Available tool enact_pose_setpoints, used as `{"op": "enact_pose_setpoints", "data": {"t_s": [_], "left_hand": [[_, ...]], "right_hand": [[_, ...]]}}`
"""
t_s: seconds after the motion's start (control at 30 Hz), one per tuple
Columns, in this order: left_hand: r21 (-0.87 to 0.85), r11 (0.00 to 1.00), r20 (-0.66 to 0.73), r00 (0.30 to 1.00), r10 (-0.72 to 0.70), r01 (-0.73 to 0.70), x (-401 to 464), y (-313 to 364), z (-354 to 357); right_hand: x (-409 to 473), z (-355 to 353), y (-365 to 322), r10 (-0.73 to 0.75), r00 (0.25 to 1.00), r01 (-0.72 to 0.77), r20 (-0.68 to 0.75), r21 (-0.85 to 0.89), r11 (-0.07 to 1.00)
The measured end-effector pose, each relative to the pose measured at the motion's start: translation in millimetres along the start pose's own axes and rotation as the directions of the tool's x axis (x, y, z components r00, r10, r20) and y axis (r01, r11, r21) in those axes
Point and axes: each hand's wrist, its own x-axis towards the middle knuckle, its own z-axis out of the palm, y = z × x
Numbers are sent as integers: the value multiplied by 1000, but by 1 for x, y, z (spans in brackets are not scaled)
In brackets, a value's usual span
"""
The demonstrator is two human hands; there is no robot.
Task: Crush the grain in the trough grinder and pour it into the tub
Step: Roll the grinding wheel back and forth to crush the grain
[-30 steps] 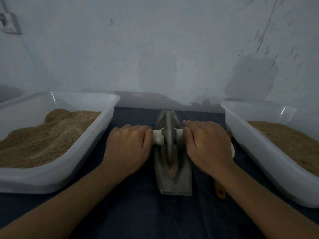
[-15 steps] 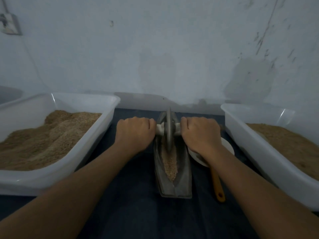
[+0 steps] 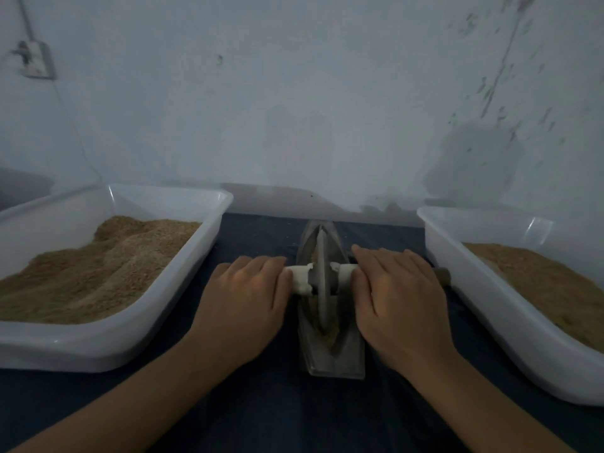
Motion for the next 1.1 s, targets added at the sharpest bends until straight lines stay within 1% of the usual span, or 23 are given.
{"op": "enact_pose_setpoints", "data": {"t_s": [0.07,0.17,0.23,0.3,0.37,0.53,0.63,0.73,0.83,0.93,1.1], "left_hand": [[46,999,-8,1000,7,-7,8,-2,6],[229,972,24,999,47,-52,31,-5,19],[340,938,42,997,64,-75,51,-8,26],[416,904,95,994,60,-95,68,-10,34],[454,885,151,988,31,-97,80,-13,41],[428,901,151,989,3,-68,89,-17,46],[422,904,142,990,17,-76,75,-10,36],[329,944,83,997,8,-35,50,-3,21],[221,975,52,998,-19,7,23,3,8],[95,995,17,1000,-24,23,2,7,-6],[105,994,-10,1000,-16,17,-5,5,-6]], "right_hand": [[9,5,8,-4,998,3,56,21,1000],[29,16,21,21,985,-29,169,45,999],[43,28,26,52,970,-52,236,-6,999],[57,40,30,84,959,-74,270,-47,996],[69,49,34,112,956,-101,270,-54,993],[80,53,32,99,951,-70,293,-109,992],[67,46,25,98,972,-71,214,-129,989],[40,33,19,101,985,-92,144,-66,994],[14,18,15,71,994,-74,82,28,997],[-1,7,11,27,999,-30,45,68,997],[10,11,14,-10,1000,8,17,136,991]]}}
